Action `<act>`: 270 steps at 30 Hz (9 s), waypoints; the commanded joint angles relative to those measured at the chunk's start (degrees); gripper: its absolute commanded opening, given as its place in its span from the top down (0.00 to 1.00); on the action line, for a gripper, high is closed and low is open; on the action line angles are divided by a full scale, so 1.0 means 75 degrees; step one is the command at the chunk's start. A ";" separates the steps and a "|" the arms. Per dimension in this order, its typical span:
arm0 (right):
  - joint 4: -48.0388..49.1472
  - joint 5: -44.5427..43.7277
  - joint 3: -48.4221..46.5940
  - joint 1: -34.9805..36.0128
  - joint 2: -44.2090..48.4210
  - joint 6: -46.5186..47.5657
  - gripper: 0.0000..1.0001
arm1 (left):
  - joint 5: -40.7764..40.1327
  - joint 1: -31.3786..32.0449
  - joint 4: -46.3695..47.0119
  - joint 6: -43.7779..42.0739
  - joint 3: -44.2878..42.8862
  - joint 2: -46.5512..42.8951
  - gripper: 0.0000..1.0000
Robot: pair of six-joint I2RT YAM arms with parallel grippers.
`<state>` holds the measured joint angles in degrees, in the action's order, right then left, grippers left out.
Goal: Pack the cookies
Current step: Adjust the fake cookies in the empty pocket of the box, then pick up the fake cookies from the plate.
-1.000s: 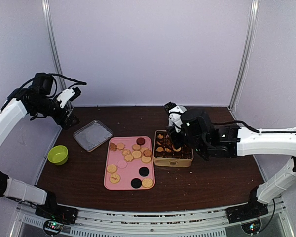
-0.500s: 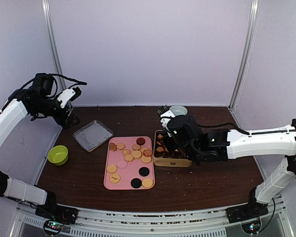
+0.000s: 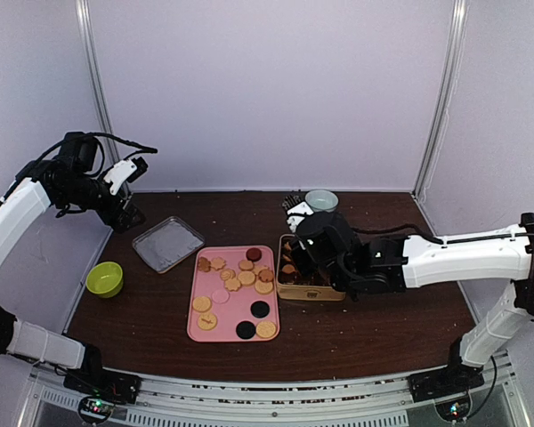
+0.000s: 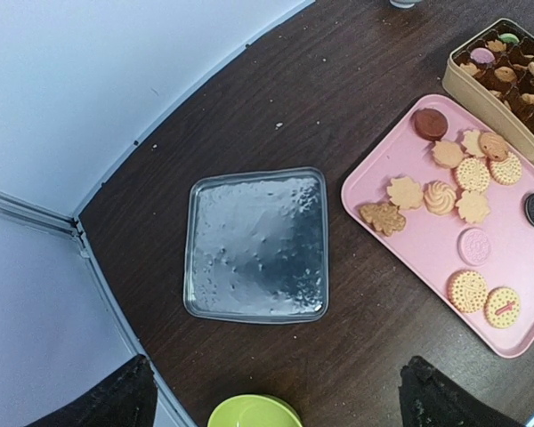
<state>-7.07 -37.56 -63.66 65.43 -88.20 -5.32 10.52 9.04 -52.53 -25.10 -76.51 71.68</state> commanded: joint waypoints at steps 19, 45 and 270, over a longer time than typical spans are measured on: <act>-0.0306 -0.1247 -0.0180 0.0152 0.0034 -0.0135 0.68 | 0.0348 -0.0043 0.0114 0.0003 0.0007 0.0052 0.02; 0.0437 0.1161 0.1032 -0.0580 0.1485 0.0538 0.85 | 0.0460 -0.0042 -0.0014 -0.0007 -0.0134 0.0172 0.03; 0.1287 0.4754 -0.3474 -0.0671 -0.3127 0.0329 0.91 | 0.1023 -0.0435 -0.0235 -0.0092 0.0522 -0.0077 0.02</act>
<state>1.91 -2.33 -88.68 60.71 -114.04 -2.98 16.91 6.20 -55.00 -25.56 -72.82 72.18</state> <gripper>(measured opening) 0.264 0.978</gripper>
